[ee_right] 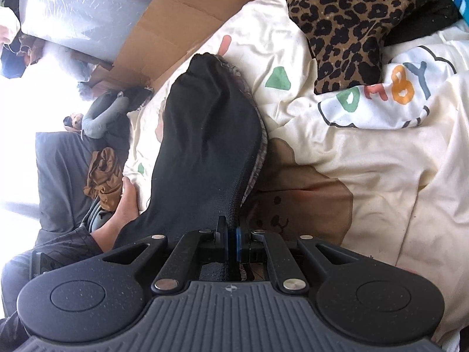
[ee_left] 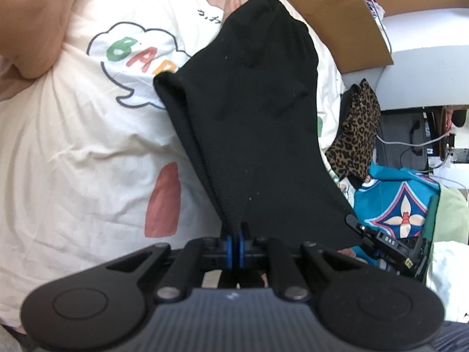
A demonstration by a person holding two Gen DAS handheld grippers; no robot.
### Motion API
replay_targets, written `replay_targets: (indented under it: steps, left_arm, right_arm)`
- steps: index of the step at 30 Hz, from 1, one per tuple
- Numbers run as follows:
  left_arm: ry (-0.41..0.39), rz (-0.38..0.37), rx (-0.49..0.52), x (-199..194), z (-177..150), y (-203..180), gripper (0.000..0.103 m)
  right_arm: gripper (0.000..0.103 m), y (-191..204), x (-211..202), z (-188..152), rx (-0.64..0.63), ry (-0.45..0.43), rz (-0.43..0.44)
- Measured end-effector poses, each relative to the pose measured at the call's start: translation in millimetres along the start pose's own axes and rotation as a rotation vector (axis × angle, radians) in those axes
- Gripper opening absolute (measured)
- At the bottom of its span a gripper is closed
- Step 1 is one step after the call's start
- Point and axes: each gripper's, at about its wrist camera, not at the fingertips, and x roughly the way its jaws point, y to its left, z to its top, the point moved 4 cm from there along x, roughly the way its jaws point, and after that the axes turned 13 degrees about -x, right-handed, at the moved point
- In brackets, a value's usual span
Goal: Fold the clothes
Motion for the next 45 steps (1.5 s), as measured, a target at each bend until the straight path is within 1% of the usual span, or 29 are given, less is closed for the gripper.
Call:
replay_targets:
  steps: [6,11,20,28,37,45]
  left_arm:
    - [-0.024,-0.015,-0.005,-3,10,-3,0.005]
    - [-0.057,-0.028,0.026,-9,20,-14,0.005]
    - [-0.106,-0.096,0.009,-21,42,-30,0.005]
    - [-0.141,-0.123,0.027,-25,67,-48,0.005]
    - [-0.150,-0.130,0.020,-11,111,-52,0.005]
    - [-0.147,-0.111,0.019,11,151,-55,0.005]
  right_arm:
    - [0.003,5,7,15,-0.014,-0.002,-0.008]
    - [0.003,13,12,33,-0.010,0.003,-0.035]
    - [0.003,40,10,80,-0.027,-0.016,-0.048]
    - [0.003,54,16,104,-0.039,0.011,-0.089]
    - [0.003,41,33,119,0.003,-0.008,-0.091]
    - [0.003,30,58,136,0.003,-0.017,-0.087]
